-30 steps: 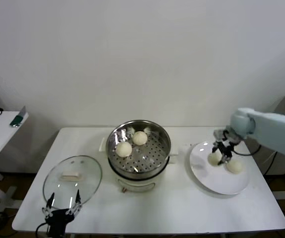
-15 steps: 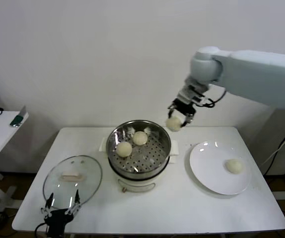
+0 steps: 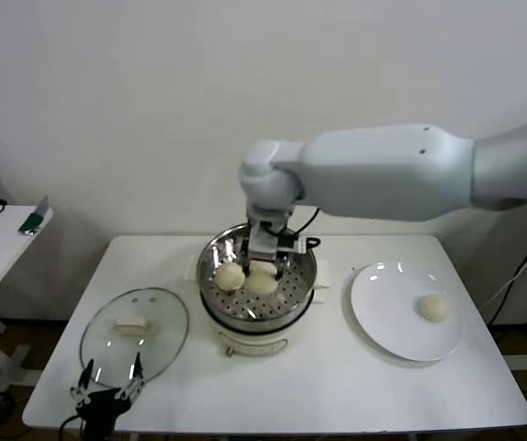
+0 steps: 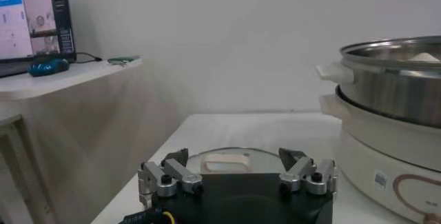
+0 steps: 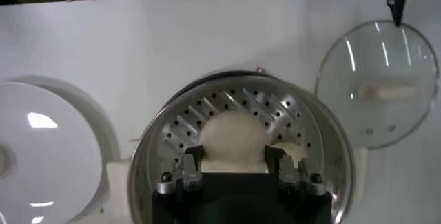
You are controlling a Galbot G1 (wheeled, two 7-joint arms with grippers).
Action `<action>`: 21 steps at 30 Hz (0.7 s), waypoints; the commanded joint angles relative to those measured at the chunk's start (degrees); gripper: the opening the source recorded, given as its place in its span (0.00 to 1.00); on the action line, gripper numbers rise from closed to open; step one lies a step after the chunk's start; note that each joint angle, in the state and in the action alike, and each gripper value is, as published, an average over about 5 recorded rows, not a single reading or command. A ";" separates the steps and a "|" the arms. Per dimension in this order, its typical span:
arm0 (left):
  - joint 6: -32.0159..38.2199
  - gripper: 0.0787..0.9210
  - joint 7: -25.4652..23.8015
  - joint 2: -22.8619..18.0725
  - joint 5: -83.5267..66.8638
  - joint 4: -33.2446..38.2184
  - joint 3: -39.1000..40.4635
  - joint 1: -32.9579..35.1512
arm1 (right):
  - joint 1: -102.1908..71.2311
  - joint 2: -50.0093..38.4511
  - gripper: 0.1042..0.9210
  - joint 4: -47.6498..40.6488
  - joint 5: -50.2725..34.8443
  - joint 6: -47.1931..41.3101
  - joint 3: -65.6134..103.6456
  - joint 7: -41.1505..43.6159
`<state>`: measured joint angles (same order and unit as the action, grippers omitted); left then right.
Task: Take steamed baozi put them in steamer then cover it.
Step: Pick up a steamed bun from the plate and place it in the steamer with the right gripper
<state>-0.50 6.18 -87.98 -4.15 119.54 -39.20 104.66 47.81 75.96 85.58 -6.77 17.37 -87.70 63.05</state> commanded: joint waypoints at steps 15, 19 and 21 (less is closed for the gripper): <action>0.04 0.88 0.05 -0.04 0.13 0.12 0.27 0.13 | -11.43 3.75 0.64 -4.71 13.19 0.49 -0.42 -5.54; 0.14 0.88 0.11 -0.09 0.22 0.17 0.31 0.25 | -10.65 3.27 0.76 -4.96 13.07 0.58 -0.33 -6.95; 0.20 0.88 0.17 -0.09 0.23 0.17 0.27 0.31 | -9.32 2.67 0.82 -5.20 11.43 0.64 -0.01 -6.99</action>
<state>-0.25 6.49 -88.05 -3.99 119.76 -39.04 104.99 38.87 78.48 81.12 3.65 17.99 -88.01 57.95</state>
